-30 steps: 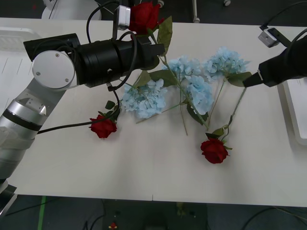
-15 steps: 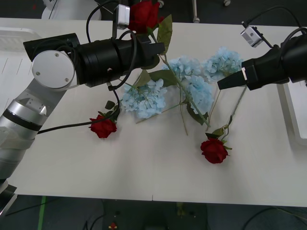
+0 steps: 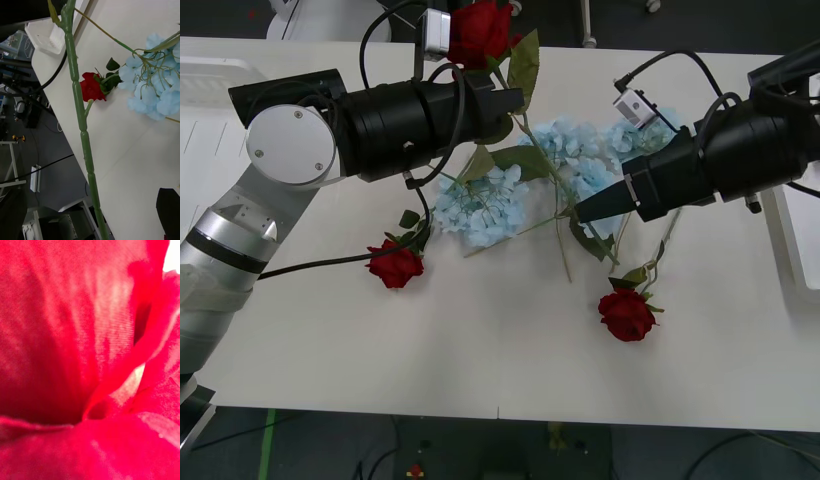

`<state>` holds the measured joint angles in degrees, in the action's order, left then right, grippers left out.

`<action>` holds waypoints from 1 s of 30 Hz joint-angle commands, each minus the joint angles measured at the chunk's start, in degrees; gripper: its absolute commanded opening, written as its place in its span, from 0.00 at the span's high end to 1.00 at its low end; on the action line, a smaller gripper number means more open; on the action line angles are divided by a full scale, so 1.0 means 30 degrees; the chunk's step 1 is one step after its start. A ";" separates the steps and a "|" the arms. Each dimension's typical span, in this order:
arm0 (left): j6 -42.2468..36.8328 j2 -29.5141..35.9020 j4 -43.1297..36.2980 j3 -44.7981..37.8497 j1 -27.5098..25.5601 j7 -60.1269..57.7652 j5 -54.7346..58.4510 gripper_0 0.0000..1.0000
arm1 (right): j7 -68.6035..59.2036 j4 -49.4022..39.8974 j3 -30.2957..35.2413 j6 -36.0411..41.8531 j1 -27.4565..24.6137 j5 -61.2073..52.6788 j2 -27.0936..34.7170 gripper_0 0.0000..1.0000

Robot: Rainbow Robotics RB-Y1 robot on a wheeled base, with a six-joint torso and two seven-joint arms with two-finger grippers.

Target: Put the red flowers into the right box and the blue flowers into the left box

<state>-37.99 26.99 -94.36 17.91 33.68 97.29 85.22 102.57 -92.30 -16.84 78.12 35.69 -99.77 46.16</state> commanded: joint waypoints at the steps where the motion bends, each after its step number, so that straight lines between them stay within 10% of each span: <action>1: 0.0299 -0.0296 -0.0452 0.0210 0.0903 -0.0671 0.0273 1.00 | -0.0382 -0.0464 -0.0978 0.0063 -0.0176 0.0063 -0.0300 0.00; 3: 0.0299 -0.0296 -0.0452 0.0210 0.0873 -0.0671 0.0273 1.00 | -0.0353 -0.0493 -0.1124 0.0063 -0.0206 0.0122 -0.0330 0.03; 10: 0.0357 -0.0296 -0.0452 0.0210 0.0785 -0.0641 0.0391 1.00 | -0.0851 -0.0376 -0.1417 -0.0025 -0.0176 0.0327 -0.0535 0.92; 25: 0.0357 -0.0296 -0.0452 0.0210 0.0785 -0.0759 0.0654 0.99 | -0.1613 -0.0347 -0.1417 -0.0728 -0.0176 0.0502 -0.0681 1.00; 26: 0.0357 -0.0296 -0.0452 0.0210 0.0785 -0.0759 0.0625 0.84 | -0.1642 -0.0347 -0.1417 -0.0699 -0.0176 0.0590 -0.0681 1.00; 28: 0.0386 -0.0296 -0.0452 0.0181 0.0785 -0.0788 0.0654 0.22 | -0.1671 -0.0347 -0.1417 -0.0699 -0.0176 0.0737 -0.0681 1.00; 30: 0.0386 -0.0209 -0.0452 0.0123 0.0639 -0.0817 0.0654 0.00 | -0.1759 -0.0347 -0.1447 -0.0699 -0.0176 0.1000 -0.0681 1.00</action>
<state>-37.51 26.99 -94.36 17.91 33.68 97.29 86.35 99.93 -92.30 -20.91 76.63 35.66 -97.78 45.55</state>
